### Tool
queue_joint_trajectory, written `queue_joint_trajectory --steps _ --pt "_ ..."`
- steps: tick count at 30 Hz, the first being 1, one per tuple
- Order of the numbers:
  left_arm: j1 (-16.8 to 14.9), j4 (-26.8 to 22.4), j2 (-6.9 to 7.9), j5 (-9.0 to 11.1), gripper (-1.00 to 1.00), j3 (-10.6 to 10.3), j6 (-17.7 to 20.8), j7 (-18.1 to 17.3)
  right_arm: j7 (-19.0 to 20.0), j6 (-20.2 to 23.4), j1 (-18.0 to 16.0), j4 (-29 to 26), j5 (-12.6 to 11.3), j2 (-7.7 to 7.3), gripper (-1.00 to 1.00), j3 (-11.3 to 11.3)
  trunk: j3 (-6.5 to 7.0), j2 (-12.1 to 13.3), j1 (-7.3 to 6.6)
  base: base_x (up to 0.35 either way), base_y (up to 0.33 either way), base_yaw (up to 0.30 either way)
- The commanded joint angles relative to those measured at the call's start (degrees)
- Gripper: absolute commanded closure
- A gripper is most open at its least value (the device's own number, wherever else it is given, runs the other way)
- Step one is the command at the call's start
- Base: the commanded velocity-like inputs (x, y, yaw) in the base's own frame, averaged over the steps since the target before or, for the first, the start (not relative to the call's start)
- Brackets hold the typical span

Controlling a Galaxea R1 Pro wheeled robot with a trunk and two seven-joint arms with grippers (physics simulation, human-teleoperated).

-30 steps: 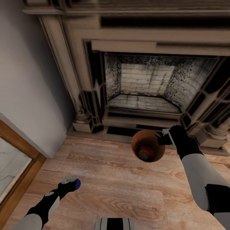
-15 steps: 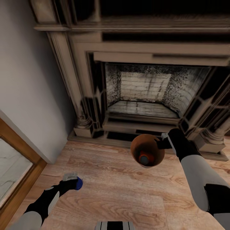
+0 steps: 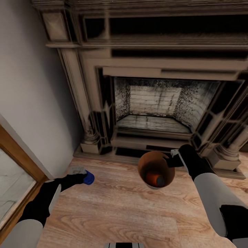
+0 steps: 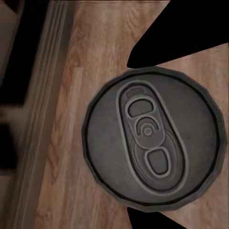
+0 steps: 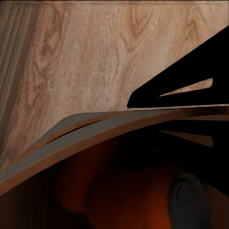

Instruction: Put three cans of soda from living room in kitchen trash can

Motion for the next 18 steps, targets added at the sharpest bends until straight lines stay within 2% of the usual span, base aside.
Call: queue_joint_trajectory --steps 1,14,18 --pt "0.00 -0.08 0.02 -0.10 1.00 -0.02 0.25 -0.40 0.22 0.04 0.04 -0.02 -0.36 0.04 1.00 -0.01 0.23 0.02 -0.03 0.000 0.000 0.000" --pt "-0.10 -0.58 0.24 -0.21 1.00 -0.24 2.65 -4.94 0.29 0.04 0.87 1.92 -0.36 0.26 1.00 0.42 3.11 0.19 -0.36 0.000 0.000 0.000" --pt "0.04 -4.89 0.36 -0.24 1.00 -0.26 5.26 -6.49 0.27 0.04 0.89 3.05 -0.36 0.48 1.00 0.43 4.00 0.24 -0.46 0.000 0.000 0.000"
